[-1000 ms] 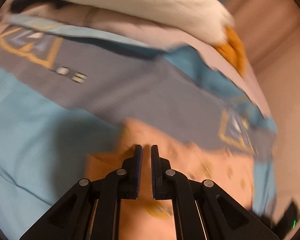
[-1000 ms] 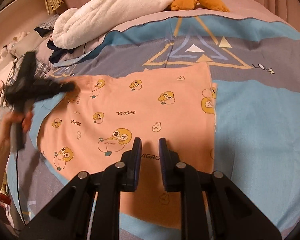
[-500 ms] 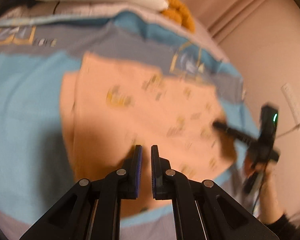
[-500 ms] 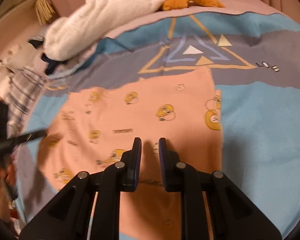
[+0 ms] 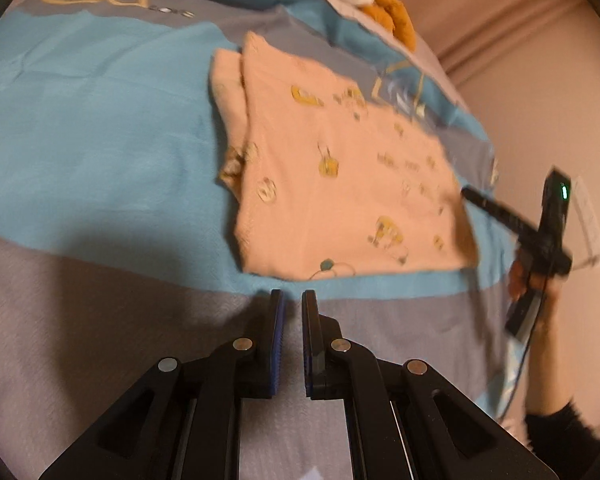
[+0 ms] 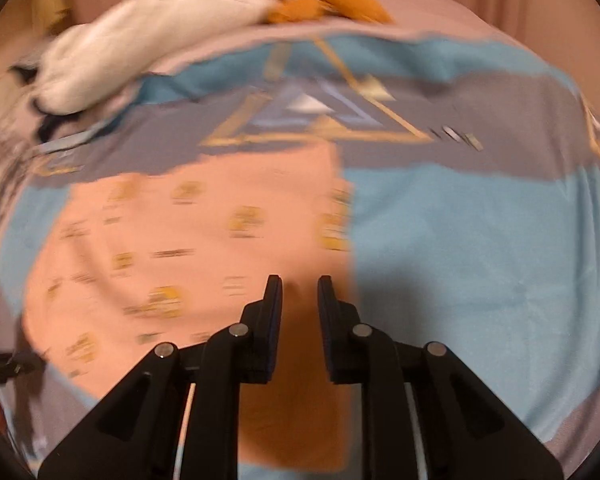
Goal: Fold small clothes
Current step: 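Grasp the folded shirt edge with the left gripper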
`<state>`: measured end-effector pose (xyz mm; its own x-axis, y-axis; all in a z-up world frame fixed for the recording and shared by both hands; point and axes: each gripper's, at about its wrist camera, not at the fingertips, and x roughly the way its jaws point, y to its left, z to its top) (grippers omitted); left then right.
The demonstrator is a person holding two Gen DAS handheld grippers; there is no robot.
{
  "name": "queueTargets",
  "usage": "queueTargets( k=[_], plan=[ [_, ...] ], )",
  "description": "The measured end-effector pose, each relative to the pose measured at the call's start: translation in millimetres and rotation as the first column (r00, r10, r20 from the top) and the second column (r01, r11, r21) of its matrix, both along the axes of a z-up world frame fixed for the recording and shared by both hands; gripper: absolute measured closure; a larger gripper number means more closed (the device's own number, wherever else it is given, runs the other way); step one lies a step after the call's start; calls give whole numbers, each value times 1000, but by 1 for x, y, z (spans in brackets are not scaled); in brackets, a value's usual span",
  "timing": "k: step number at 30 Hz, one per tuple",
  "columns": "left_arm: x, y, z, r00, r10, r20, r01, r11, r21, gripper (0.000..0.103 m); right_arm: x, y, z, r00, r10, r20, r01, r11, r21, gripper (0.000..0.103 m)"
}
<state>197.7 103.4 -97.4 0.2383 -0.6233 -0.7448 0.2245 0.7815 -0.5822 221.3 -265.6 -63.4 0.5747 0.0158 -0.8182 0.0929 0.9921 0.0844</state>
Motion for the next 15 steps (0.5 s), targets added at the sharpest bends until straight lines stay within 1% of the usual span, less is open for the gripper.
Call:
queueTargets(
  k=[2,4,5,6,8,11,13,14,15],
  plan=[
    [7,10,4,998,60,-3,-60,997,-46,101,-5,28,8,993,113,36,-114,993,34,84],
    [19,16,5,994,111,-16,-111,991,-70,97,-4,50,9,981,187,47,-189,980,56,84],
    [24,14,5,992,122,-18,-123,989,-78,89,-1,67,7,972,230,46,-233,970,67,84],
    [29,13,5,991,129,-20,-130,988,-87,78,1,77,4,967,253,46,-255,964,72,84],
    [42,10,2,986,160,-35,-163,980,-115,66,6,100,-5,955,295,35,-297,952,76,84],
    [61,9,-2,979,198,-41,-202,970,-134,66,13,116,-16,948,318,25,-319,944,80,84],
    [72,10,-5,977,208,-47,-213,968,-132,66,13,123,-29,945,326,-4,-324,941,96,82],
    [76,12,-7,975,216,-48,-220,967,-131,66,12,127,-38,942,334,-32,-330,939,93,81],
    [80,13,-8,974,221,-49,-225,965,-132,66,9,128,-42,939,342,-39,-338,937,82,81]
  ],
)
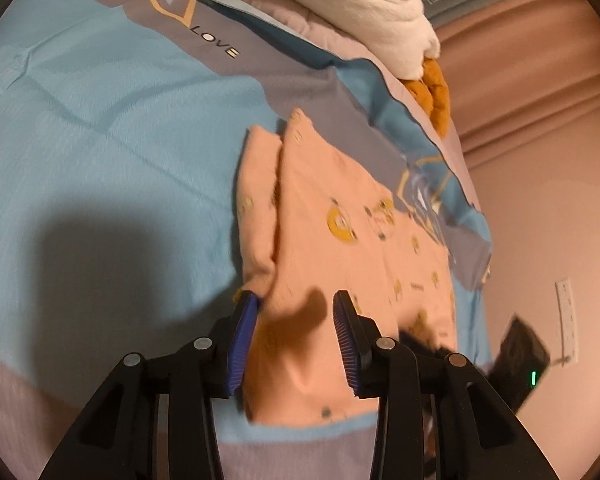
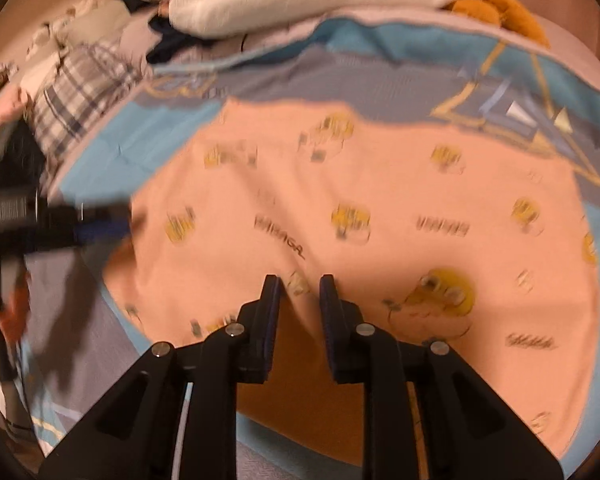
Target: Fold small clothes
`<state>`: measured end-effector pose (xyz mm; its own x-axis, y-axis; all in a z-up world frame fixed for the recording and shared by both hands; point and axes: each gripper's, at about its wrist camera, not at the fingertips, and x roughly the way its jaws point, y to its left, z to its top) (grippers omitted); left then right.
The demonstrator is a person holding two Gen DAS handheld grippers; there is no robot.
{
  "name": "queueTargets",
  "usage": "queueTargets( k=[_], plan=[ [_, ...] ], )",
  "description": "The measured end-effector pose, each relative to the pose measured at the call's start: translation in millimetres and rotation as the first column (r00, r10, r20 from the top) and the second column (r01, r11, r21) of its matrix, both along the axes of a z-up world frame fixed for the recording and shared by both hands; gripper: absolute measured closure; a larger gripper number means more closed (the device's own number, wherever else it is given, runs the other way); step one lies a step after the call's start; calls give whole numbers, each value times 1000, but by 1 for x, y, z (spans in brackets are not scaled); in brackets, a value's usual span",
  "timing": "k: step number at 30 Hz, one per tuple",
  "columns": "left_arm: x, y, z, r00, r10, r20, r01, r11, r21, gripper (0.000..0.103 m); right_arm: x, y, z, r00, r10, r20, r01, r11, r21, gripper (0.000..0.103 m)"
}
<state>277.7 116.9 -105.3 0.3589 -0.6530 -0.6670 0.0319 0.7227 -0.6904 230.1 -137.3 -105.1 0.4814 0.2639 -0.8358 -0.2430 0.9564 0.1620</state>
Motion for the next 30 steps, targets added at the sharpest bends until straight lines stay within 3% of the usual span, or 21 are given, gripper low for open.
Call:
queueTargets(
  k=[3,6,15,16,18,19,23,27,30],
  plan=[
    [10,6,-2,1000,23,9,-23,1000,18,63,-15,4,3,998,53,16,-53,998,-23,73],
    [20,9,-7,999,35,-4,-35,999,-3,63,-25,-2,12,996,88,2,-89,996,18,73],
    [43,-17,-21,999,-36,-38,32,996,-82,63,-6,-14,30,999,12,48,-19,988,155,73],
    [42,-20,-19,999,-31,-29,29,997,-67,64,-1,-13,29,999,3,45,-10,986,164,73],
    [40,-24,-15,999,-30,-25,29,999,-38,85,6,-13,25,999,-21,35,14,982,186,73],
    [39,-26,-13,999,-31,-25,31,999,-22,87,8,-14,23,999,-33,29,26,980,198,73],
    [34,-31,5,1000,-14,7,13,1000,16,90,22,-9,9,998,-53,-21,57,968,244,78],
    [29,-52,39,997,-52,66,48,997,57,92,29,6,-13,995,-35,-92,54,976,209,83],
    [23,-79,66,988,-106,113,94,989,112,92,28,-6,-5,993,-59,-106,88,954,288,80]
  ],
)
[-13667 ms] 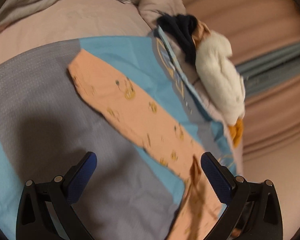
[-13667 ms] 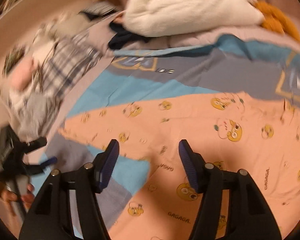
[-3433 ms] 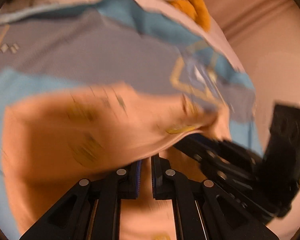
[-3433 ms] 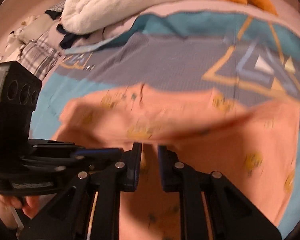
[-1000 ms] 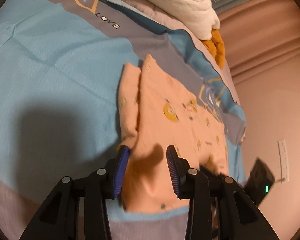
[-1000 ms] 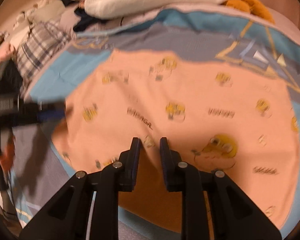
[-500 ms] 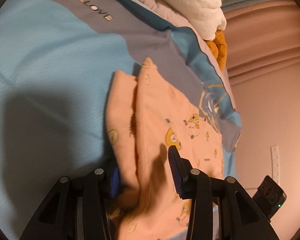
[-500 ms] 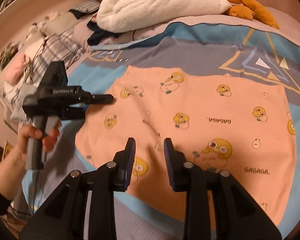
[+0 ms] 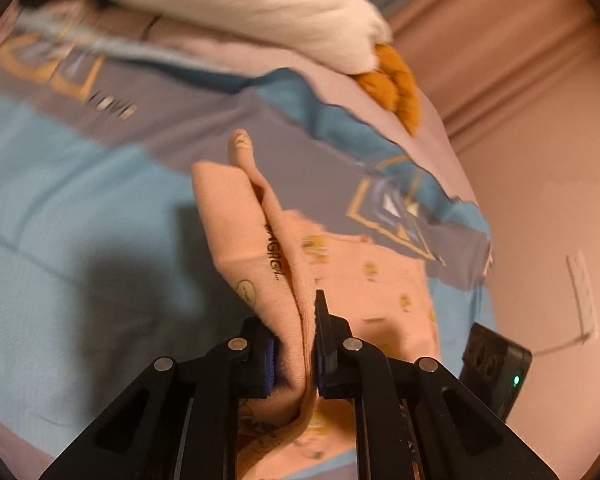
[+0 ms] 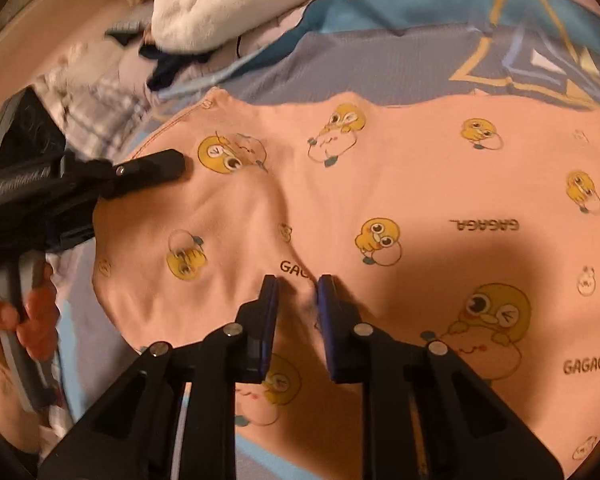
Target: Fold small clothes
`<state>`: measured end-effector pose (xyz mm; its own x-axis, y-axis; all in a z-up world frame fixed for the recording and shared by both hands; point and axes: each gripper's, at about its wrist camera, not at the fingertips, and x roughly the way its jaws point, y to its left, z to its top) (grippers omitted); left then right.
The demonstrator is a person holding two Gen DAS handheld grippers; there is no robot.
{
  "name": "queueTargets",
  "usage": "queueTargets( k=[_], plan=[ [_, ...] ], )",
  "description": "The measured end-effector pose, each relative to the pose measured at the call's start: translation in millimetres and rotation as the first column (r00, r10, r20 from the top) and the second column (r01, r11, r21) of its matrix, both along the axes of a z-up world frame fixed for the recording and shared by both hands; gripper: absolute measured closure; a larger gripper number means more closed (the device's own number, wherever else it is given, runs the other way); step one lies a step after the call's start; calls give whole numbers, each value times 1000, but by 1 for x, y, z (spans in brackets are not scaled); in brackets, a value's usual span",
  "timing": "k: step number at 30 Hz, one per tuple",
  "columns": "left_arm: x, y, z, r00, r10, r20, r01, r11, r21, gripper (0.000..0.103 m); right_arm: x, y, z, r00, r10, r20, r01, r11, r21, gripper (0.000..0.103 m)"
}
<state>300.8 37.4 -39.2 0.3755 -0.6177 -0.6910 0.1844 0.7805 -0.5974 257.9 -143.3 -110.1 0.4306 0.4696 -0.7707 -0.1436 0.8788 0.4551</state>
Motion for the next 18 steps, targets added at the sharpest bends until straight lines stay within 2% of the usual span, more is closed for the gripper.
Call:
queueTargets(
  k=[4,6,7,8,9,11,13,16,18],
  plan=[
    [-8,-46,24,995,-80,53,77,995,60,92,-12,-43,15,993,-117,18,113,986,126,78],
    [-11,-68,26,991,-115,64,109,990,90,92,-21,-71,20,982,-189,21,181,962,202,70],
    [-13,-81,25,989,-136,65,128,986,109,92,-25,-89,20,972,-236,11,225,938,264,67],
    [-14,-93,23,986,-154,62,145,981,128,91,-27,-99,19,965,-261,1,248,920,302,61],
    [-16,-104,19,984,-169,57,160,977,144,91,-29,-114,16,954,-300,-23,287,886,364,52],
    [-20,-127,7,978,-204,36,195,966,170,91,-31,-133,4,935,-345,-82,341,811,476,43],
    [-24,-146,-7,973,-232,1,227,956,186,91,-28,-140,-7,924,-357,-138,372,753,543,40],
    [-30,-161,-24,963,-266,-45,269,941,205,91,-23,-142,-18,904,-377,-200,421,712,562,36],
    [-35,-164,-27,959,-279,-50,283,934,220,90,-22,-145,-17,899,-380,-218,434,700,567,33]
  ],
)
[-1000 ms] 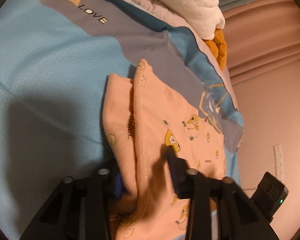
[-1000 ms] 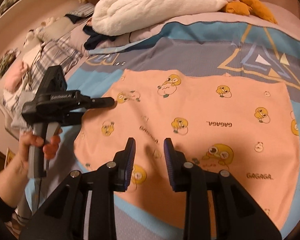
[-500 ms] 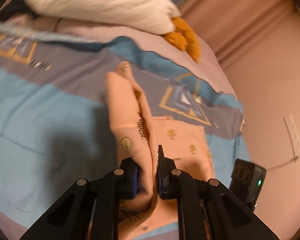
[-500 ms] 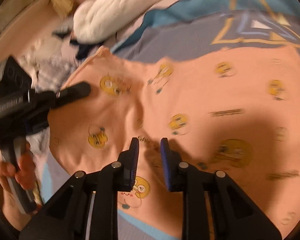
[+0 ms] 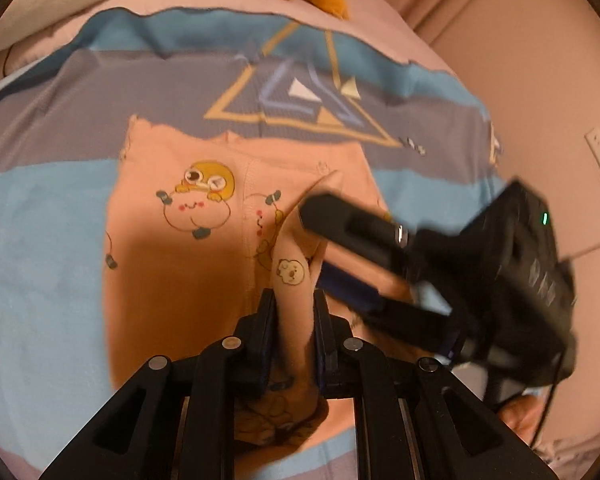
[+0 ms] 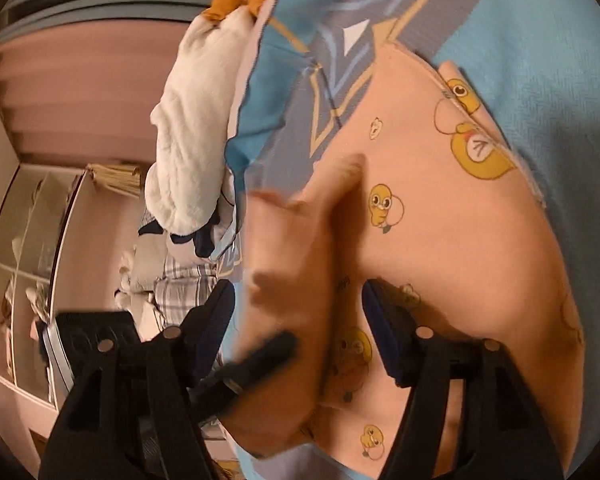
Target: Fold small clothes
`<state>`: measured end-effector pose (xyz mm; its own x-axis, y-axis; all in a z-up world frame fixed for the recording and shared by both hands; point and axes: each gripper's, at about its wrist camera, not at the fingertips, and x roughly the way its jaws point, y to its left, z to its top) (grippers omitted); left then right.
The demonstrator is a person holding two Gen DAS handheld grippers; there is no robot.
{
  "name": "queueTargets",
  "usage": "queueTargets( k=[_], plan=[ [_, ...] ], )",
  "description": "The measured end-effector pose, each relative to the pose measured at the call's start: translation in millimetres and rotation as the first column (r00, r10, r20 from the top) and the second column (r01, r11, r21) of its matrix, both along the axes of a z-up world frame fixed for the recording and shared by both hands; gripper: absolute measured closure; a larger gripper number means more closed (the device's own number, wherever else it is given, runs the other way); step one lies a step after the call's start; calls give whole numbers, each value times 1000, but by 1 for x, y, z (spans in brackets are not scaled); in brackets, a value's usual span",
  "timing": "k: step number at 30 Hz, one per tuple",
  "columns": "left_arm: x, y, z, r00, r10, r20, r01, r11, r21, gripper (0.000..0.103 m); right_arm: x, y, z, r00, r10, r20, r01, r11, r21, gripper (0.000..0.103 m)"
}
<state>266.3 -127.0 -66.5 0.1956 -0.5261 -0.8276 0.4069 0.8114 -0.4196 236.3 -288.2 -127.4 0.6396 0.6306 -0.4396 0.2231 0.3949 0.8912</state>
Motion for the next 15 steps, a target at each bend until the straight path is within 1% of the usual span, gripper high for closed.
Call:
queueTargets(
  k=[3,5,6,9,11,13,14,15],
  plan=[
    [-5,8,4,1000,-5,-14,5,1000,-28,88,3,3,2,999,9,-32,-9,1000,0,32],
    [-9,22,11,999,-12,-35,9,997,-82,88,6,5,4,998,24,-63,-26,999,-31,32],
    [-11,25,15,999,-14,-36,11,996,-94,88,6,5,4,997,27,-69,-30,999,-44,32],
    [-22,42,29,1000,-11,-8,10,994,-113,88,12,11,6,996,34,-87,-43,994,-104,32],
    [-28,58,35,1000,10,3,-10,993,-120,88,14,11,4,995,32,-91,-43,991,-123,32],
    [-31,74,35,999,37,10,-36,993,-117,88,16,11,4,995,29,-98,-43,988,-147,37],
    [-33,82,34,999,49,10,-47,993,-111,88,17,12,3,994,28,-103,-44,986,-163,44],
    [-34,89,32,998,60,7,-59,993,-107,88,17,11,2,994,23,-110,-43,982,-183,53]
  ],
)
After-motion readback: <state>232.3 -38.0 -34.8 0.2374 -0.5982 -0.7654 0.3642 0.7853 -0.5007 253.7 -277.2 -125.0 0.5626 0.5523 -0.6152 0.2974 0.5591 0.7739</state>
